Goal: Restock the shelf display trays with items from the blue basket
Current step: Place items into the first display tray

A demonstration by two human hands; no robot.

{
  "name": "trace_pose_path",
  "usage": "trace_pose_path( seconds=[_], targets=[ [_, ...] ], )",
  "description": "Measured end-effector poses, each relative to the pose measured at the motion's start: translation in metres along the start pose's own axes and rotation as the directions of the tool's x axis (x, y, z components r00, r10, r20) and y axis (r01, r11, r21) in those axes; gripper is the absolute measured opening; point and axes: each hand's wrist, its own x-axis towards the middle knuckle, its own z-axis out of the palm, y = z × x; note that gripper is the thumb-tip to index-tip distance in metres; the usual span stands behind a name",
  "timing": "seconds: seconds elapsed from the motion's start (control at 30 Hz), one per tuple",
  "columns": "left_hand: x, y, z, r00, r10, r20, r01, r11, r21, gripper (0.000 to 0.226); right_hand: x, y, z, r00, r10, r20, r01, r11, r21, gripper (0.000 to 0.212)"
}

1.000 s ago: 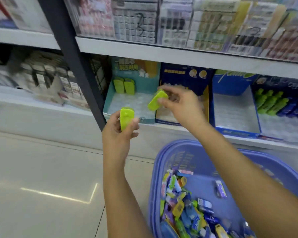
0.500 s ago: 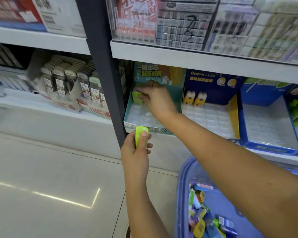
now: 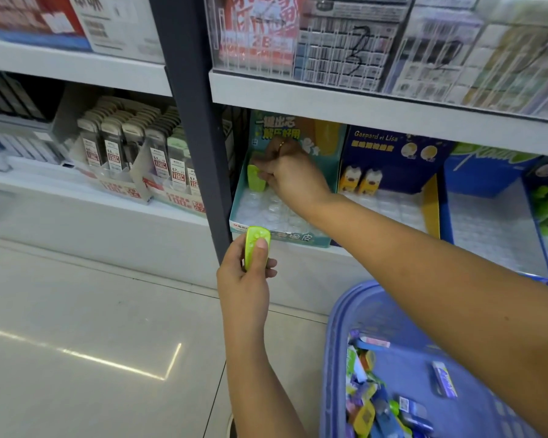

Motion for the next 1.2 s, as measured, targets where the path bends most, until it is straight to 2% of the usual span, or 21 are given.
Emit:
trace_pose_path(
  seconds=[0.07,0.1,0.17,0.2,0.23,0.3,0.37,0.4,0.43,0.5,0.57,0.63,0.7,0.8,0.9,1.0,1.1,1.2],
  targets=[
    [0.001,0.005,0.001,1.0,0.014,-0.005,-0.014,1.0,-0.015,0.024,0.0,0.0,-0.005,0.997,0.072,-0.02,-0.071,0.997,0.022,0.017],
    [0.001,0.009,0.001,1.0,0.024,-0.017,-0.025,0.999,-0.032,0.023,0.0,-0.002,-0.008,0.995,0.096,0.027,-0.096,0.995,-0.005,0.021],
    [0.001,0.017,0.005,0.997,0.051,-0.052,-0.054,0.997,-0.06,0.019,-0.006,-0.01,-0.017,0.986,0.069,0.152,-0.045,0.987,-0.154,0.039],
    [0.002,0.02,0.007,0.995,0.071,-0.067,-0.075,0.995,-0.059,0.017,-0.012,-0.014,-0.022,0.984,0.05,0.17,-0.028,0.991,-0.131,0.048],
    [0.002,0.023,0.009,0.993,0.089,-0.075,-0.094,0.994,-0.054,0.014,-0.021,-0.02,-0.027,0.984,0.041,0.173,-0.032,0.998,-0.05,0.05],
    [0.002,0.027,0.012,0.988,0.129,-0.079,-0.133,0.99,-0.049,0.011,-0.042,-0.027,-0.037,0.986,0.044,0.158,-0.089,0.954,0.286,0.038],
    [0.002,0.031,0.015,0.983,0.165,-0.085,-0.168,0.986,-0.023,0.013,-0.063,-0.029,-0.045,0.972,0.066,0.227,-0.194,0.77,0.607,0.023],
    [0.001,0.033,0.016,0.98,0.181,-0.078,-0.182,0.983,-0.002,0.015,-0.072,-0.027,-0.048,0.969,0.062,0.238,-0.211,0.709,0.673,0.019],
    [-0.001,0.035,0.018,0.977,0.203,-0.066,-0.201,0.979,0.037,0.015,-0.077,-0.024,-0.049,0.973,0.068,0.222,-0.205,0.697,0.687,0.018],
    [-0.003,0.038,0.023,0.961,0.274,-0.04,-0.259,0.939,0.225,0.023,-0.08,-0.017,-0.047,0.981,0.111,0.158,-0.19,0.705,0.684,0.022],
    [-0.004,0.038,0.028,0.937,0.347,0.022,-0.321,0.839,0.439,0.039,-0.074,-0.005,-0.044,0.975,0.21,0.069,-0.2,0.707,0.678,0.023],
    [-0.002,0.036,0.03,0.933,0.35,0.088,-0.338,0.763,0.55,0.048,-0.062,0.006,-0.041,0.959,0.28,-0.041,-0.202,0.776,0.598,0.026],
    [-0.001,0.032,0.029,0.946,0.315,0.079,-0.299,0.752,0.588,0.047,-0.05,0.014,-0.038,0.966,0.243,-0.089,-0.178,0.875,0.451,0.03],
    [-0.001,0.023,0.027,0.946,0.322,-0.047,-0.235,0.775,0.586,0.038,-0.037,0.019,-0.031,0.99,0.136,-0.036,-0.124,0.962,0.245,0.033],
    [0.0,0.01,0.026,0.942,0.29,-0.17,-0.163,0.836,0.523,0.033,-0.03,0.022,-0.024,0.996,0.09,0.008,-0.09,0.977,0.192,0.034],
    [0.001,-0.001,0.027,0.953,0.248,-0.172,-0.167,0.908,0.384,0.029,-0.026,0.024,-0.022,0.997,0.081,0.021,-0.083,0.974,0.211,0.035],
    [0.001,-0.007,0.028,0.952,0.251,-0.176,-0.187,0.93,0.316,0.027,-0.021,0.028,-0.018,0.998,0.057,0.038,-0.062,0.99,0.13,0.034],
    [0.005,-0.01,0.028,0.956,0.232,-0.181,-0.174,0.942,0.288,0.028,-0.021,0.028,-0.011,0.989,0.148,0.016,-0.145,0.93,0.339,0.019]
  ],
)
